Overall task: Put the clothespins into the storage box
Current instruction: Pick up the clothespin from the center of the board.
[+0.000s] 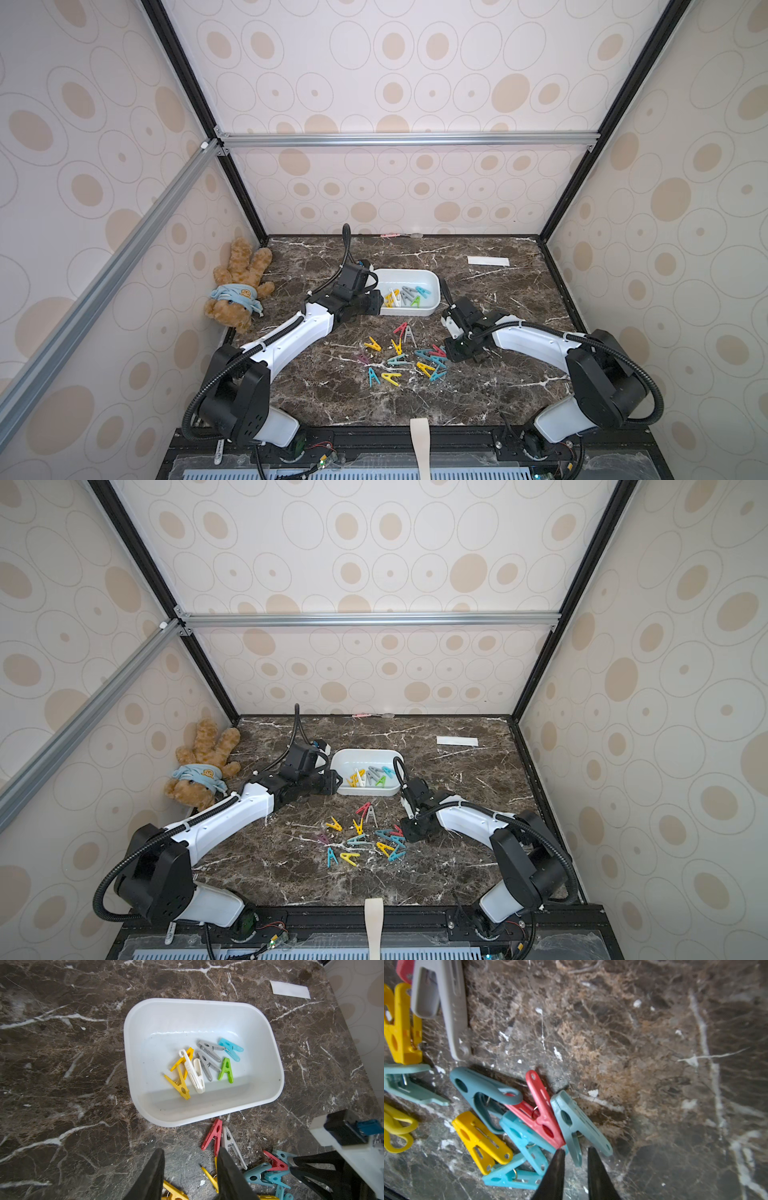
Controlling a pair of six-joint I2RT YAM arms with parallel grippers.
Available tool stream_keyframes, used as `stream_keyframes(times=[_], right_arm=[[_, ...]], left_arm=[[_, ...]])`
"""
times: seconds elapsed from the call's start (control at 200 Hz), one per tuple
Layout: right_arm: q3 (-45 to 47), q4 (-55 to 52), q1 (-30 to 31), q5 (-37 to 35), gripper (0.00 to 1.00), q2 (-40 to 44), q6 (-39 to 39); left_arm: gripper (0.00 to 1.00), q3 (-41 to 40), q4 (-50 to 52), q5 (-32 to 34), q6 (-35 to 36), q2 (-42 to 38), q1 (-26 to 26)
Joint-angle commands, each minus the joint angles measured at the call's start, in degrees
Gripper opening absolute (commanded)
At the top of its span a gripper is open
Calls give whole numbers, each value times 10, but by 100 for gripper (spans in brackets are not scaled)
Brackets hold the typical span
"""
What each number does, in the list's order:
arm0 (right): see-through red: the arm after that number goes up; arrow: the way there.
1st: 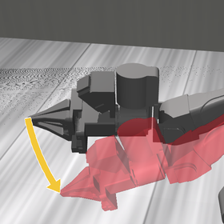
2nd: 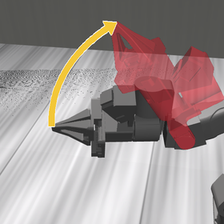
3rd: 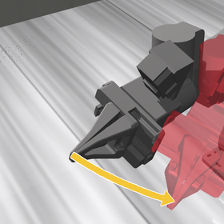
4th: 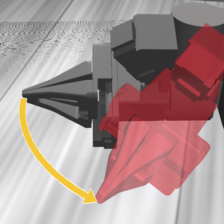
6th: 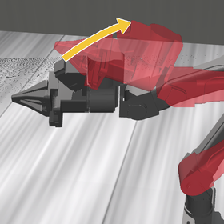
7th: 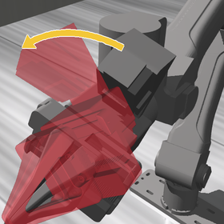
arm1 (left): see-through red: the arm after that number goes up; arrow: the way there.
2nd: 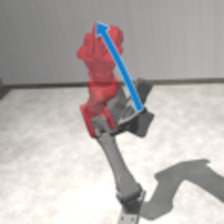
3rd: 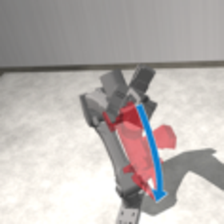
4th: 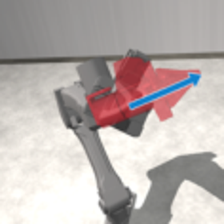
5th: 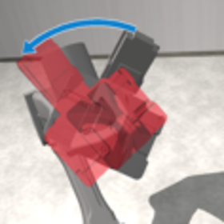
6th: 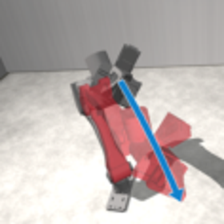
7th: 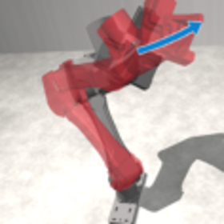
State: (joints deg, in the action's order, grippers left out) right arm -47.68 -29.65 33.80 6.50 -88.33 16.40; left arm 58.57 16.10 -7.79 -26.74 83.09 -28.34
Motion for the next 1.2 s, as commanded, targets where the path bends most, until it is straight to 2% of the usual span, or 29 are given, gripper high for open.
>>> stream_keyframes(times=[0.0, 0.225, 0.405, 0.815, 1.025, 1.196], right_arm=[[-11, 0, 4, -13, 22, -15, -4], [-9, 3, 4, -24, 20, -30, -7], [-17, 3, 5, -15, 10, -43, -9], [-34, -53, 4, 6, 3, 5, -14], [-116, -103, 3, 42, 2, 40, -13], [-230, -103, -2, 100, 2, -12, -21]], left_arm=[[42, 0, -8, 8, -5, -14, 2], [42, -5, -17, 2, -5, -7, 2], [42, -8, -19, 2, -6, -3, 2], [42, -41, -36, 1, -26, -16, 2], [42, -54, -20, 11, -16, -25, 3], [42, -83, -8, 18, -21, -64, 3]])
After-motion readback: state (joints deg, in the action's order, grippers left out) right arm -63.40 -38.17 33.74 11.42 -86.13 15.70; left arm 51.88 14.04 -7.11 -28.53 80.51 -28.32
